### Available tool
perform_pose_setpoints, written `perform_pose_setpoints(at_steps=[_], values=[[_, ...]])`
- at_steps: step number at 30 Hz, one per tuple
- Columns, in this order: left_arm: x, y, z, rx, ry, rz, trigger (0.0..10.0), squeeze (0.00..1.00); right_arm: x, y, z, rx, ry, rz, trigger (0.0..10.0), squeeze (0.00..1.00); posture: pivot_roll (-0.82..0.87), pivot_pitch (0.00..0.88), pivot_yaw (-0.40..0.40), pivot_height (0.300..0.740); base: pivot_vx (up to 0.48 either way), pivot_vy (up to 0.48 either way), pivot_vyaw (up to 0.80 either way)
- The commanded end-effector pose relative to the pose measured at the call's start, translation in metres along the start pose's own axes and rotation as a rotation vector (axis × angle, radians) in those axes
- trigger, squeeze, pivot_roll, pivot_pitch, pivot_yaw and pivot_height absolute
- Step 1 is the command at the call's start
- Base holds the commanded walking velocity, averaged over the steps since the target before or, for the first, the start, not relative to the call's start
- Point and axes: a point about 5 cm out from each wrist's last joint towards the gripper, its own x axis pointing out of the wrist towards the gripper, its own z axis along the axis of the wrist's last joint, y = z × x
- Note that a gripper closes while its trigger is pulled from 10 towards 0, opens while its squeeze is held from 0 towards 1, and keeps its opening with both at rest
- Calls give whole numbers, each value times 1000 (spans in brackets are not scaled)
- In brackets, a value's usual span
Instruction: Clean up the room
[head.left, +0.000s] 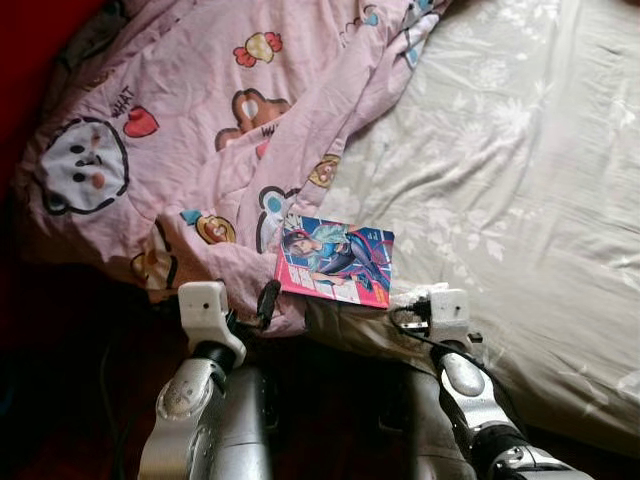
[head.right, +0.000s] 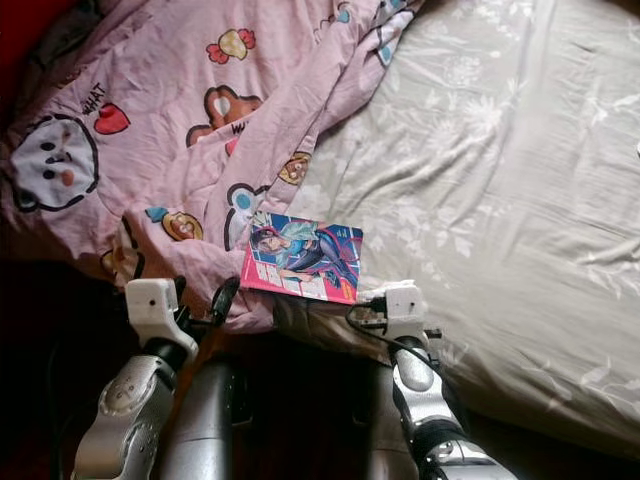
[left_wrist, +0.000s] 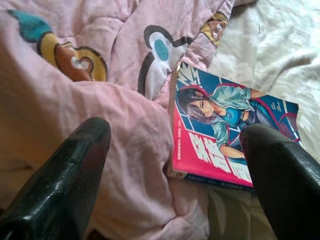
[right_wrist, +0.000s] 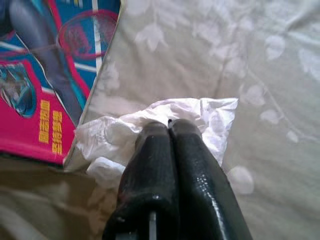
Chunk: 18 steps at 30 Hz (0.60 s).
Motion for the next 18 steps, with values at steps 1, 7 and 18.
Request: perform_pose_setpoints(at_steps=[1, 7, 18], values=[[-4, 6, -13, -7, 45, 22, 10000, 0, -9, -2, -13, 32, 18, -5, 0, 0, 105, 448, -2, 645, 0, 0, 0], [4, 10, -14, -3, 34, 28, 10000, 0, -11, -3, -8, 56, -44, 5, 0, 0, 84, 407, -5, 645, 0, 0, 0], [21, 17, -17, -4, 16, 40, 10000, 0, -20, -9, -7, 87, -102, 15, 0, 0, 38, 331, -16, 645, 0, 0, 0]])
